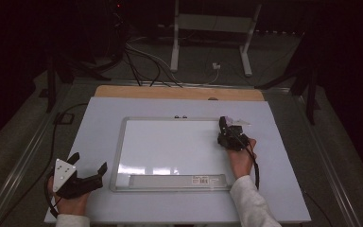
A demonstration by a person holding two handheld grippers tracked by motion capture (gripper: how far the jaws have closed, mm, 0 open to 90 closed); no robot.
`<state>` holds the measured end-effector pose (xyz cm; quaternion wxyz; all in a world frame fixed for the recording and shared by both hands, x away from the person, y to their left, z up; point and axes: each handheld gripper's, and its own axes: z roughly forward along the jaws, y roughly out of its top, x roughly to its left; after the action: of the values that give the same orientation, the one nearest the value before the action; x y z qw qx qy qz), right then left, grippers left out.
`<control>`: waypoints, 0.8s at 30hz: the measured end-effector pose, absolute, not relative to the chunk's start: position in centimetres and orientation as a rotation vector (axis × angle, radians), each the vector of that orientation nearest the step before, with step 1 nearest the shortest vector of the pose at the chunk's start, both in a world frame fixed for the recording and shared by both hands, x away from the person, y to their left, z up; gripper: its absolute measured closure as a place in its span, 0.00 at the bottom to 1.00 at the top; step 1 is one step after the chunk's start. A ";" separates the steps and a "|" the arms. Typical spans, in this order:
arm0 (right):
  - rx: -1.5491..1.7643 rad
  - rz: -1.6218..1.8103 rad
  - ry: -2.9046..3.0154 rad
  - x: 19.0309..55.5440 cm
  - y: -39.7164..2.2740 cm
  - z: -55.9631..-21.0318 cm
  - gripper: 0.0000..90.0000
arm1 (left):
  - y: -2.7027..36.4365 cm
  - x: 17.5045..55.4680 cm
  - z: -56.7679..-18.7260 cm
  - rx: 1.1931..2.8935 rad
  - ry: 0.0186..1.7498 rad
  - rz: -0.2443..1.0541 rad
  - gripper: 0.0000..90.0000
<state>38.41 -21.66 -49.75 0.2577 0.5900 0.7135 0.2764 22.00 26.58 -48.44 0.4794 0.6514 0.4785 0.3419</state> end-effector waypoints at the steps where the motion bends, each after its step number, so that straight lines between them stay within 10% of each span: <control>1: 1.599 0.755 1.940 38.4 -21.6 -49.7 0.49 | 26.6 22.0 -48.4 1.590 1.168 0.834 0.01; 24: 1.433 1.035 1.958 34.4 -24.7 -46.4 0.04 | 26.6 22.0 -48.4 1.589 1.168 0.831 0.01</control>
<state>34.45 -24.75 -46.37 0.2492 0.5260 0.7189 0.3800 21.98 26.57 -48.39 0.4802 0.6512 0.4788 0.3407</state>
